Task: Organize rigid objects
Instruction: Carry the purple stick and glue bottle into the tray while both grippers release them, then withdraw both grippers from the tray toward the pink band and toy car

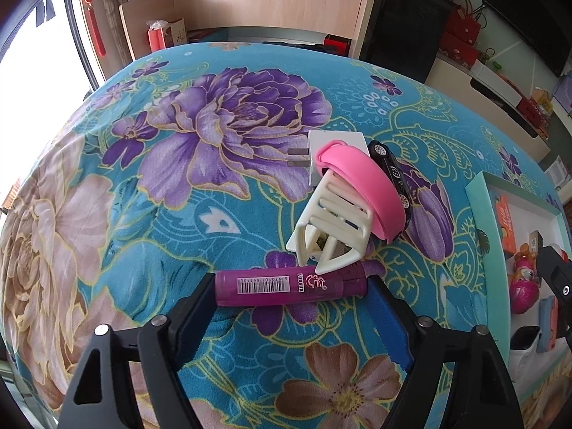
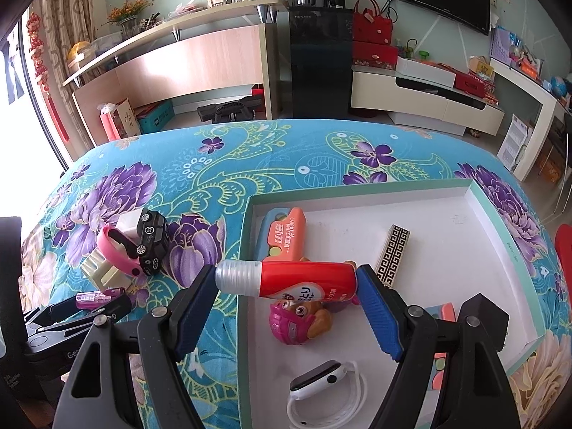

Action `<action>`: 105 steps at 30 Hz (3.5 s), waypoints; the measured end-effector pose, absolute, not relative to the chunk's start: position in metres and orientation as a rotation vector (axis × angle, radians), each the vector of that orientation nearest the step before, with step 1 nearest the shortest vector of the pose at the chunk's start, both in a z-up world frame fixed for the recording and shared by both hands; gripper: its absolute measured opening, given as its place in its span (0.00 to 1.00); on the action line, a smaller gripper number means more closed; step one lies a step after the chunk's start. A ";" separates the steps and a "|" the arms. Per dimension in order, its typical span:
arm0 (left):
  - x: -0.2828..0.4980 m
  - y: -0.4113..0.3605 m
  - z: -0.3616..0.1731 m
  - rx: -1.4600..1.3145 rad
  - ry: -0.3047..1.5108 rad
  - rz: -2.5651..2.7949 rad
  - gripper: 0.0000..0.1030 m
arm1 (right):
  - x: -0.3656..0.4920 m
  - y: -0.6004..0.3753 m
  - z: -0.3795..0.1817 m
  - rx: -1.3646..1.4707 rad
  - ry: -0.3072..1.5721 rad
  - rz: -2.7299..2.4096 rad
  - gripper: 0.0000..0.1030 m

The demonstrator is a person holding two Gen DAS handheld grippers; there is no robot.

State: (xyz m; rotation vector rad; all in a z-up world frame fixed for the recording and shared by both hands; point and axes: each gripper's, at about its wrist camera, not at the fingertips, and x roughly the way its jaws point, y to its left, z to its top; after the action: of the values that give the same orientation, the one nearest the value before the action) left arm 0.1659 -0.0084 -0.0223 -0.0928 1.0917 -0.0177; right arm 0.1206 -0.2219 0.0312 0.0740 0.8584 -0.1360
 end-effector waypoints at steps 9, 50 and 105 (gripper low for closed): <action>0.155 0.003 0.008 -0.129 1.013 -0.020 0.81 | 0.117 -0.232 0.037 0.101 0.836 -0.162 0.77; 0.164 -0.219 0.033 0.166 0.875 -0.409 0.82 | 0.069 -0.381 0.026 0.345 0.797 -0.632 0.77; 0.174 -0.087 0.038 0.002 0.910 -0.053 1.00 | 0.094 -0.327 0.042 0.258 0.794 -0.466 0.87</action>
State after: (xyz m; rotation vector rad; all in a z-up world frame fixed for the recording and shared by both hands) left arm 0.1740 -0.0873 0.0385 0.0017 0.9103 -0.0530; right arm 0.0936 -0.3272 0.0419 0.2579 0.7936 -0.4659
